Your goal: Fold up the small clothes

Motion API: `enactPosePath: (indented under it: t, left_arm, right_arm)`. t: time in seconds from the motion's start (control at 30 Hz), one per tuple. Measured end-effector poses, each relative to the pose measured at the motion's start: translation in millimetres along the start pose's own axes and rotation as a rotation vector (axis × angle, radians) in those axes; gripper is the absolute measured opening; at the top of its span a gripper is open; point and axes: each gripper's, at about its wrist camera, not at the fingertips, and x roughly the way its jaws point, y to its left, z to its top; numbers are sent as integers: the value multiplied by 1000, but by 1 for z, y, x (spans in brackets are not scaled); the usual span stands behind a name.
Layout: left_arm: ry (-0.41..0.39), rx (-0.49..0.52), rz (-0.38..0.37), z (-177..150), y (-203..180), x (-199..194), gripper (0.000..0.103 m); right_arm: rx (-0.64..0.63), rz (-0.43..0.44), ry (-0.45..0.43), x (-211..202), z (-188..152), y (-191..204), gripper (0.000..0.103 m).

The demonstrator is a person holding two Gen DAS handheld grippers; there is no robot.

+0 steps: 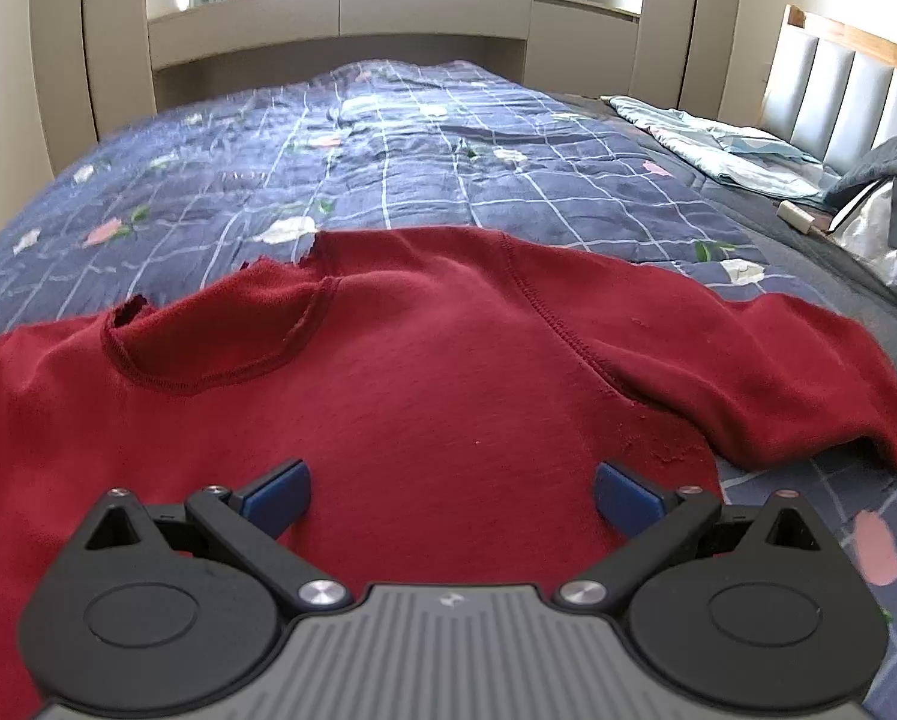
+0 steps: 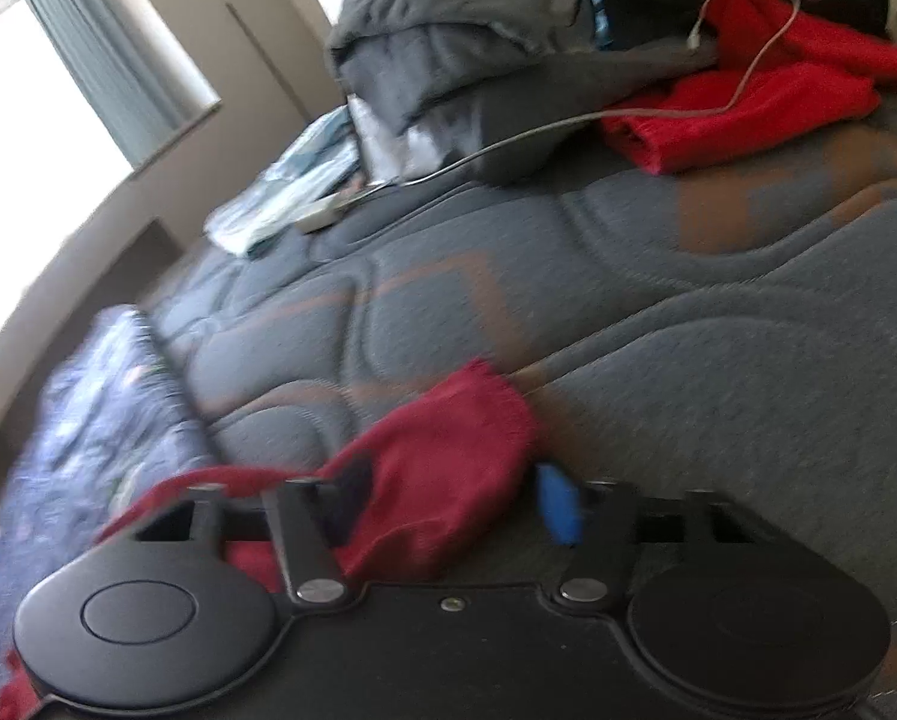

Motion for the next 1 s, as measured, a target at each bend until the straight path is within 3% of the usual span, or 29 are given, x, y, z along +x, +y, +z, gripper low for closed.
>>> enactPosePath:
  t: [0.07,0.2,0.3,0.43,0.57,0.7,0.83,1.0]
  left_arm:
    - [19,-28,-5,5,10,-7,103]
    - [-2,-74,-35,16,31,-32,103]
    - [-34,-126,-60,23,53,-56,103]
    - [-74,-198,-88,29,88,-86,103]
    - [-120,-250,-60,29,127,-116,103]
    - [-163,-308,-7,25,170,-144,103]
    - [-195,-369,50,16,212,-164,103]
    - [-212,-441,118,2,259,-176,103]
  right_arm:
    - [-34,-51,-24,0,2,5,5]
    - [-118,-55,-90,-12,10,23,5]
    - [-200,-8,-138,-30,21,52,5]
    - [-333,112,-200,-62,30,110,5]
    - [-476,312,-227,-97,20,187,5]
    - [-662,517,-240,-131,-19,269,5]
    - [-839,699,-215,-159,-83,339,5]
    - [-1022,853,-118,-176,-178,390,5]
